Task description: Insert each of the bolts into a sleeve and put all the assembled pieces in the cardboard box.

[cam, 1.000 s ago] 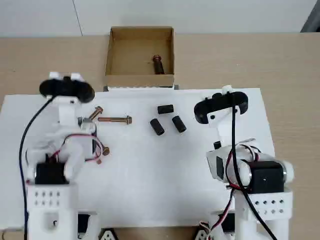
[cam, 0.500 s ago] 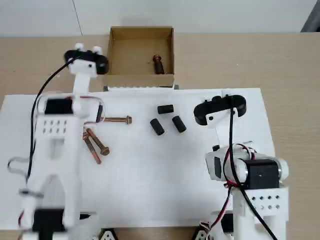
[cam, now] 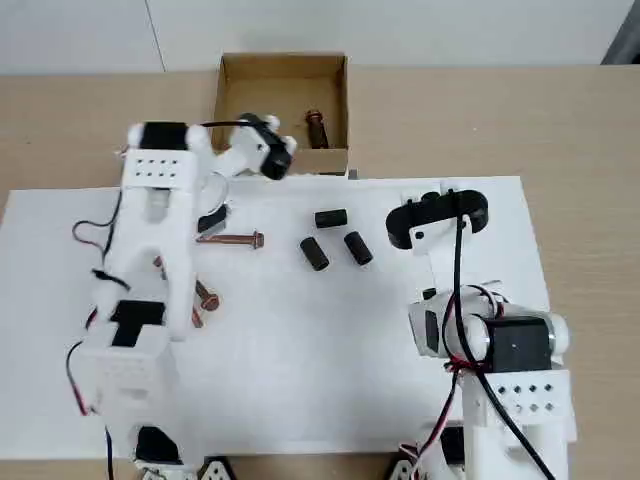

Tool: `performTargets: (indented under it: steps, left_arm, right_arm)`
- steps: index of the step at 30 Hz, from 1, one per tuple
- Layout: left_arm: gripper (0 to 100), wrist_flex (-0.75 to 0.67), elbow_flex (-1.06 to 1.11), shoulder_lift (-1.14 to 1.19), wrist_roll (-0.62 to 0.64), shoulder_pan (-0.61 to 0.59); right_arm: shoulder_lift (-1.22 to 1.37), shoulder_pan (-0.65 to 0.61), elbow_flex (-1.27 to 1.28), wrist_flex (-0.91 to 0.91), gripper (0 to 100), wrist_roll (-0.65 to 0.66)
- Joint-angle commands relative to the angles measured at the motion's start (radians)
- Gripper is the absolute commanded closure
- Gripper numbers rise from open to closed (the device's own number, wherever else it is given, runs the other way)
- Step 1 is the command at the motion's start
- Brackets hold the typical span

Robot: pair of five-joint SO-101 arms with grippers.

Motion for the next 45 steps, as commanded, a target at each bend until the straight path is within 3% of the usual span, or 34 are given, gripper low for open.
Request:
performTargets:
  steps: [1,5,14,19,45]
  left_arm:
    - [99,0.035,-0.097,0.026,-0.084,0.035]
    - [99,0.035,-0.107,0.071,-0.17,0.069]
    - [97,0.035,-0.104,0.141,-0.206,0.087]
    - [89,0.034,-0.107,0.149,-0.206,0.086]
    - [88,-0.184,-0.107,0.232,-0.207,0.086]
  right_arm:
    - [-0.016,-0.001,-0.006,-0.018,99.5,-0.011]
    - [-0.015,-0.001,-0.006,-0.018,99.5,-0.011]
    - [-0.012,0.001,-0.006,-0.018,99.5,-0.011]
    - [-0.012,0.001,-0.006,-0.018,99.5,-0.011]
    - [-0.01,-0.002,-0.006,-0.018,99.5,-0.011]
